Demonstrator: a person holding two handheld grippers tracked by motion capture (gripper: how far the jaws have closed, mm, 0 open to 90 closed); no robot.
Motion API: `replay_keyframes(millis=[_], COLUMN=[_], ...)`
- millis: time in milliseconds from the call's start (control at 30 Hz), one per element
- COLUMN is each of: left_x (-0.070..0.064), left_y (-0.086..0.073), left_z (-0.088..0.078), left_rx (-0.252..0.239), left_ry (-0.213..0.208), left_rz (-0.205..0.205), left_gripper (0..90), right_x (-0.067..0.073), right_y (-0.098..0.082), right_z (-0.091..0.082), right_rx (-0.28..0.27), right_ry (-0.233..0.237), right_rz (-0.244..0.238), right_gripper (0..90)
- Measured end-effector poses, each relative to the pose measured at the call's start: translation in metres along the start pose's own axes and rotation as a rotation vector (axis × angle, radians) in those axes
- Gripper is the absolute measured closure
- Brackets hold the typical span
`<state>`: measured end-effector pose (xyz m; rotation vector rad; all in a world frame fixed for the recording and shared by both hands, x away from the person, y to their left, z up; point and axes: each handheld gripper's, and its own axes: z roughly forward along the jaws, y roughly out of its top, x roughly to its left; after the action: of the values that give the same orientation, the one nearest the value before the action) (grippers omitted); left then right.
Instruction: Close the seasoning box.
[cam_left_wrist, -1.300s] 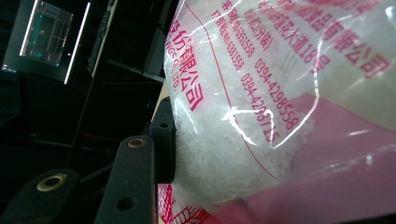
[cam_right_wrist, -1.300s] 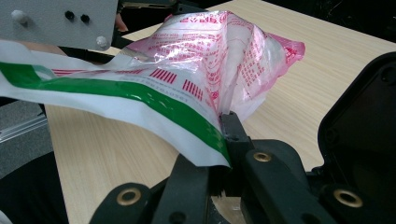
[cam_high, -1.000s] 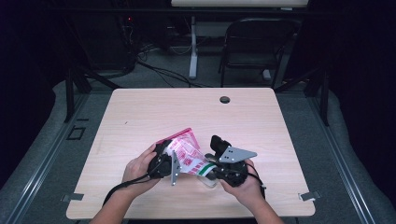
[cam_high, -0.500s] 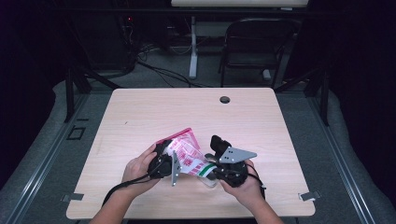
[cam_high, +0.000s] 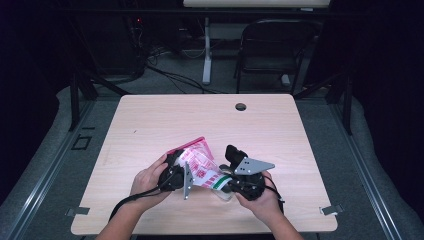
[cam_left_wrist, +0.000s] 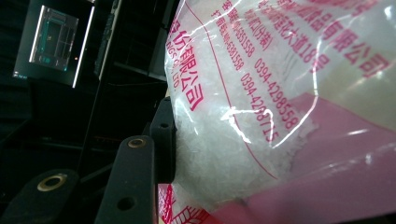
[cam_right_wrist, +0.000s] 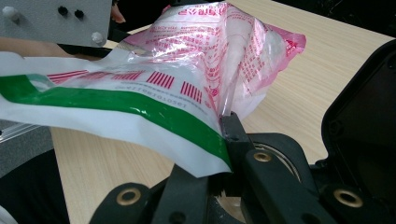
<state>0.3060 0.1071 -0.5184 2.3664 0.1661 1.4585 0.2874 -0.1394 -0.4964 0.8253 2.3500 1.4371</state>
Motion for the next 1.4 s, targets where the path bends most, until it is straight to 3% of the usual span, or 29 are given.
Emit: replay_keyframes(millis=[400,933,1400], left_x=[0.0002,-0.0013,-0.0030], left_y=[0.0014,0.0038,0.0066], left_z=[-0.0011,-0.0030,-0.0031], left_rx=[0.005,0.001,0.005], left_ry=[0.006,0.053,0.071], left_rz=[0.020,0.064,0.092], left_gripper=[60.7,60.9,61.0], right_x=[-0.0006,-0.0002,-0.0016], right_y=[-0.0004,-0.0020,-0.0044], right_z=[-0.0013,-0.0020,-0.0030], right_rx=[0.001,-0.001,0.011], right_ry=[-0.003,-0.009,-0.019], right_rz=[-0.001,-0.004,-0.006], right_gripper=[89.8,89.2,89.6])
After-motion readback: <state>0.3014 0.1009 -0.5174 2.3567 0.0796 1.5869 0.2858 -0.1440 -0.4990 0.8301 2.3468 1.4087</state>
